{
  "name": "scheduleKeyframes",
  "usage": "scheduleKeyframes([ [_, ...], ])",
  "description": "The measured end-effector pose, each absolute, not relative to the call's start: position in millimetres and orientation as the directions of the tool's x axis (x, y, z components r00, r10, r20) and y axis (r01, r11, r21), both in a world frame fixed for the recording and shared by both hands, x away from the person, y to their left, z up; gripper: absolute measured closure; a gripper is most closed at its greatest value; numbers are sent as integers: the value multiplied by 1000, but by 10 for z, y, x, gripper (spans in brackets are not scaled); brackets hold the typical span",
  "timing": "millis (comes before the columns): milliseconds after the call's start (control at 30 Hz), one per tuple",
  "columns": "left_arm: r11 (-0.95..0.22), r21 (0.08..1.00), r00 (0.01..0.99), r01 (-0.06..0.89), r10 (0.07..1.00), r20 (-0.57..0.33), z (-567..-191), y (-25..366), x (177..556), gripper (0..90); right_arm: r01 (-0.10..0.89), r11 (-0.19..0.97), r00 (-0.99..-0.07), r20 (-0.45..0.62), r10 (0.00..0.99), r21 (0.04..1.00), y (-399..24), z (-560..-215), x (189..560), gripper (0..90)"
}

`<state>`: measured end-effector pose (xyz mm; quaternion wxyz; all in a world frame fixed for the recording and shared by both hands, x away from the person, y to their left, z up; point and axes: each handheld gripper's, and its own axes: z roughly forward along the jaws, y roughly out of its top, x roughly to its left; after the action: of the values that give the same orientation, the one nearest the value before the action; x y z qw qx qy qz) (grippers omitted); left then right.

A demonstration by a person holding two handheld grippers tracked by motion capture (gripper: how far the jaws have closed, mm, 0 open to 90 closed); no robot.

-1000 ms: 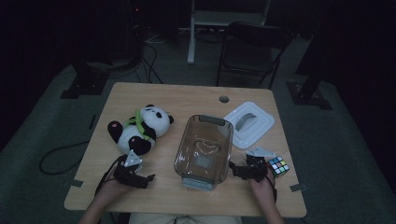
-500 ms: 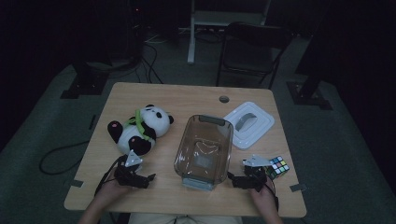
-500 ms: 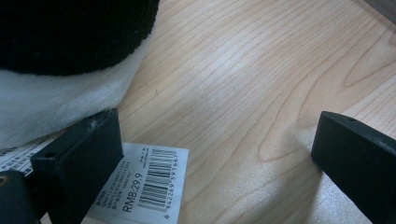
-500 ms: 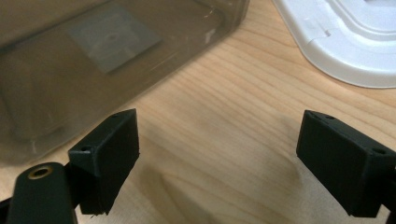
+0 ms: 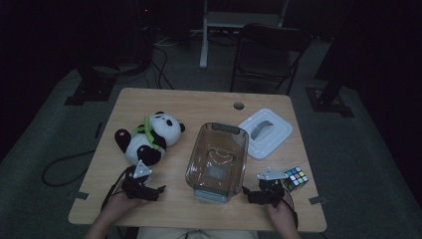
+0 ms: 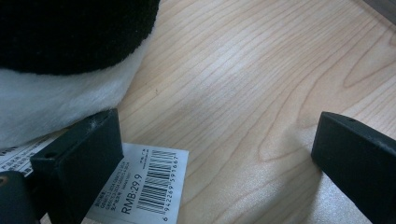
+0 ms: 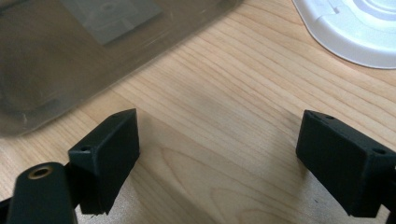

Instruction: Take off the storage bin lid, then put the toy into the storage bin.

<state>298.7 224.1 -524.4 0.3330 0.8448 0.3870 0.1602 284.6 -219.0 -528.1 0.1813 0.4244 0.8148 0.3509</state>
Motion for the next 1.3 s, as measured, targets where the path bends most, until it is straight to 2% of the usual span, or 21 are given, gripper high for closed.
scheduleKeyframes([
  [467,-479,687,651,546,759,13,-5244,2243,2986,27,567,391,-570,4,821,725,-2192,-5281,2847,129],
  [900,-529,660,705,534,709,-2,-5190,2268,2941,38,568,389,-569,5,822,725,-2193,-5281,2847,130],
  [1300,-498,697,706,516,708,-18,-4855,2301,2908,51,568,389,-569,4,822,725,-2193,-5281,2848,130],
])
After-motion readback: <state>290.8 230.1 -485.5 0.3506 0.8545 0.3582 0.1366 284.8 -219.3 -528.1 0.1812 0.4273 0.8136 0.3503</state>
